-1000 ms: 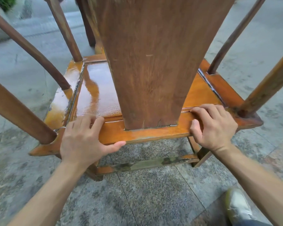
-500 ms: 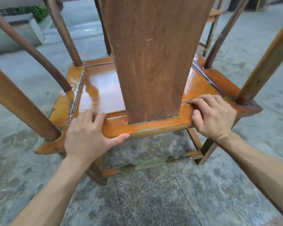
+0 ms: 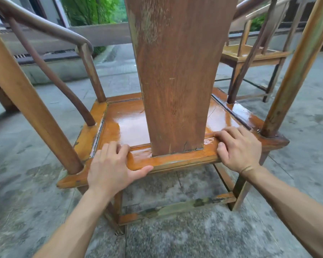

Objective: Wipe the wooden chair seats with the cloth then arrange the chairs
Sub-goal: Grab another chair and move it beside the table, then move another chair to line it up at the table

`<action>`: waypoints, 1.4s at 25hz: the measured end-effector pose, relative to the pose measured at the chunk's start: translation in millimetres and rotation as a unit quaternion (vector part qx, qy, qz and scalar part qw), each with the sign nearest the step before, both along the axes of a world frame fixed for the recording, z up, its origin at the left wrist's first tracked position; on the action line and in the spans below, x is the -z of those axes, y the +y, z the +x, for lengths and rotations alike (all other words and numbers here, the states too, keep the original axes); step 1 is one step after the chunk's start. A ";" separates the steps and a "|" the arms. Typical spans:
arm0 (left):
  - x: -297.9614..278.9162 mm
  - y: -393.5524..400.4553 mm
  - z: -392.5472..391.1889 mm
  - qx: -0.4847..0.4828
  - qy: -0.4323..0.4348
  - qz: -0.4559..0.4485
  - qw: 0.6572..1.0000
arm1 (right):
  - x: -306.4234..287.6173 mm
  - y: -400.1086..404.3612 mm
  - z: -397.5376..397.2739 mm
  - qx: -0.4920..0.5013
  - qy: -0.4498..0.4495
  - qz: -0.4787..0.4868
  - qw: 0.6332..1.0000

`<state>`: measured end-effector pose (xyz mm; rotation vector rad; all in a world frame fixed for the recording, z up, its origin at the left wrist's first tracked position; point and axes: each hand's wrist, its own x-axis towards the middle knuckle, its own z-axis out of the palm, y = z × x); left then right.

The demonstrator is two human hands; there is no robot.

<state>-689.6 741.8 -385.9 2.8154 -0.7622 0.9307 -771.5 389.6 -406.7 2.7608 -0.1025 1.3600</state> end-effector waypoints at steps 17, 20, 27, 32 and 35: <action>-7.2 -16.7 36.5 -0.065 0.045 0.044 0.996 | -11.5 -7.4 50.0 0.063 0.198 -0.007 0.978; -20.4 -20.9 14.2 -0.096 0.118 0.052 0.987 | -36.5 9.9 26.4 0.087 0.279 0.029 0.956; -141.6 30.4 -77.5 -0.030 0.131 -0.050 0.990 | -170.6 81.9 -64.5 0.043 0.274 0.052 0.959; -300.8 96.1 -145.0 0.034 0.131 -0.069 0.988 | -322.9 164.5 -134.0 0.012 0.278 0.063 0.958; -402.3 148.9 -183.4 0.055 0.119 -0.076 0.988 | -429.7 220.7 -175.6 -0.021 0.263 0.086 0.961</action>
